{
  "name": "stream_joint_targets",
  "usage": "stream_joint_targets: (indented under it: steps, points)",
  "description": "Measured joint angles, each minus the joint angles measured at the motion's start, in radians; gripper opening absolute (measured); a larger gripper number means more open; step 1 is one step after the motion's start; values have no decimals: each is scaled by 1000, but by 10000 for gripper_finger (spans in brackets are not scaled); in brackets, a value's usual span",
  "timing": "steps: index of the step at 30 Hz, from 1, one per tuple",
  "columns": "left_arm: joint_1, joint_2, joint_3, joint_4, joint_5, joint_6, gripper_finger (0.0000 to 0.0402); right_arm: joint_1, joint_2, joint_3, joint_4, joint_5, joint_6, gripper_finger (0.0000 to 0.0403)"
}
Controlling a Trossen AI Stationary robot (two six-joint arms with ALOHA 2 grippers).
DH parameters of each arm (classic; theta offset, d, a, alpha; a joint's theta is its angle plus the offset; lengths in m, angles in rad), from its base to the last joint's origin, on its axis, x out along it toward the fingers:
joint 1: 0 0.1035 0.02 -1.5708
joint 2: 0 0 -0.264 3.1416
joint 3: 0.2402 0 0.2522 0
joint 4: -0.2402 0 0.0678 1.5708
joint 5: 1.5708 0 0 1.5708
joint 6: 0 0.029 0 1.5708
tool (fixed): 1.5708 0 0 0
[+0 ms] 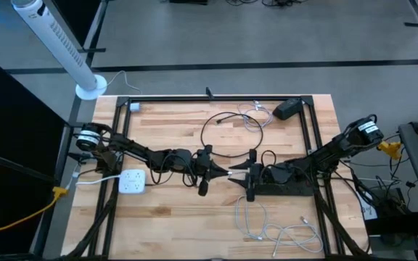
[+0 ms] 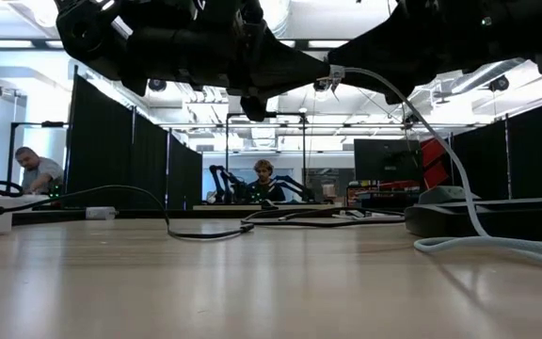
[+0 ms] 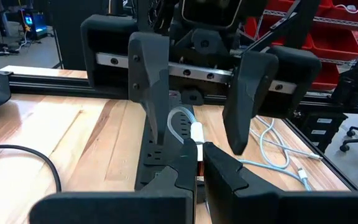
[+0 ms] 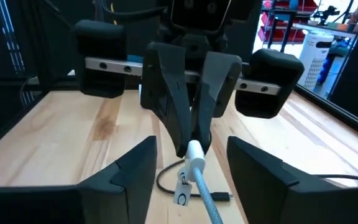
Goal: Insert USB
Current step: Insert the bottom left white charger cable into the bottom black outlet
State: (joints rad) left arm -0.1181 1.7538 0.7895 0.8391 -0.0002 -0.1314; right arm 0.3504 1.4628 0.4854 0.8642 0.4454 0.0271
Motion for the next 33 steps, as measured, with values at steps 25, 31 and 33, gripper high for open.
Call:
stream_joint_targets:
  steps: [25,31,33]
  points:
    - [0,0,0,-6,0,17,1,3,-9,-1,-46,1,16,14]
    - [0,-1,3,-42,-5,21,7,13,-21,-1,-71,37,-9,14]
    - [0,-2,3,-70,-7,18,21,14,-53,2,-140,35,6,14]
